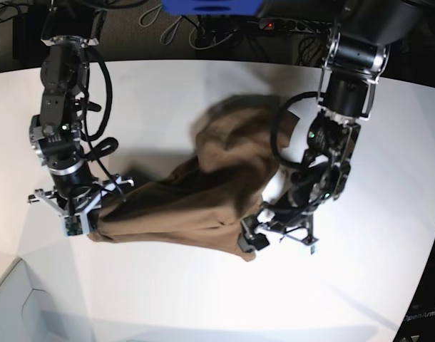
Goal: Layout the t-shirt on the table in an organized manner, then fold the t-shirt properly
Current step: 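Lift the t-shirt with both grippers and stretch it between them, then swing the held t-shirt up and lay it flat on the table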
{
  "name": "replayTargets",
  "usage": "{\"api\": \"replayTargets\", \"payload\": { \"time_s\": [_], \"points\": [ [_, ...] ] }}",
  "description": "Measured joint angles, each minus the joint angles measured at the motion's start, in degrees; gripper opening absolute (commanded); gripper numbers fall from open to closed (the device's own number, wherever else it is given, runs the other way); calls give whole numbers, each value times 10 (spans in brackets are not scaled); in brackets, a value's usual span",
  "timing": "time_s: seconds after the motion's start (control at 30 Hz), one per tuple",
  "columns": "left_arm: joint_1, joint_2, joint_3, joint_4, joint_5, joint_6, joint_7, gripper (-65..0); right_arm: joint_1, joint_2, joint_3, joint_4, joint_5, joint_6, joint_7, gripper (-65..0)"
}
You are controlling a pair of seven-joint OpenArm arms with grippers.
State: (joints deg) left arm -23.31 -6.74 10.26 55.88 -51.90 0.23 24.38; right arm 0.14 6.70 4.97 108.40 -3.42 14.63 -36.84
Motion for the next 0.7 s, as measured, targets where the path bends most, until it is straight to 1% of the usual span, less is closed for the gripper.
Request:
{"api": "replayTargets", "payload": {
  "time_s": [0.07, 0.17, 0.27, 0.3, 0.33, 0.37, 0.4, 0.43, 0.5, 0.53, 0.57, 0.63, 0.67, 0.7],
  "points": [
    [-45, 20, 12, -75, -1, 0, -9, -101, -3, 0, -1, 0, 0, 0, -5, -650],
    [-83, 38, 43, -146, -2, 0, -78, -99, -11, 0, -2, 0, 1, 0, 2, -650],
    [-108, 42, 115, -193, -2, 0, -131, -104, -15, -1, -1, 0, 2, 0, -2, -650],
    [-113, 44, 141, -203, -2, 0, -146, -114, -14, 0, 0, 0, 2, 0, -3, -650],
    [-115, 45, 162, -209, -2, 0, -156, -141, -14, -1, 0, 0, 2, 0, -2, -650],
    [-115, 45, 183, -208, -3, 0, -167, -194, -14, -1, 0, 0, 2, 0, -2, -650],
    [-115, 44, 196, -205, -3, 0, -173, -267, -13, 0, 0, 0, 2, 0, -2, -650],
    [-115, 43, 199, -203, -4, -2, -173, -360, -13, 0, 0, 0, 2, 0, -2, -650],
    [-116, 33, 198, -201, -9, -4, -174, -576, -12, 0, 0, 0, 2, 0, -3, -650],
    [-116, 25, 198, -201, -8, -4, -174, -650, -11, 0, 0, 0, 2, 0, -2, -650],
    [-116, 18, 190, -201, -7, -2, -174, -650, -9, 2, 0, 0, 2, 0, -2, -650],
    [-115, 4, 160, -201, -10, -2, -174, -609, -3, 7, 1, 0, 3, 0, -1, -650],
    [-115, -3, 146, -201, -10, -3, -172, -618, 0, 13, 0, 0, 3, 2, -1, -650],
    [-115, -12, 130, -198, -11, -2, -170, -644, 6, 19, 1, 0, 4, 2, -1, -650]
  ]
}}
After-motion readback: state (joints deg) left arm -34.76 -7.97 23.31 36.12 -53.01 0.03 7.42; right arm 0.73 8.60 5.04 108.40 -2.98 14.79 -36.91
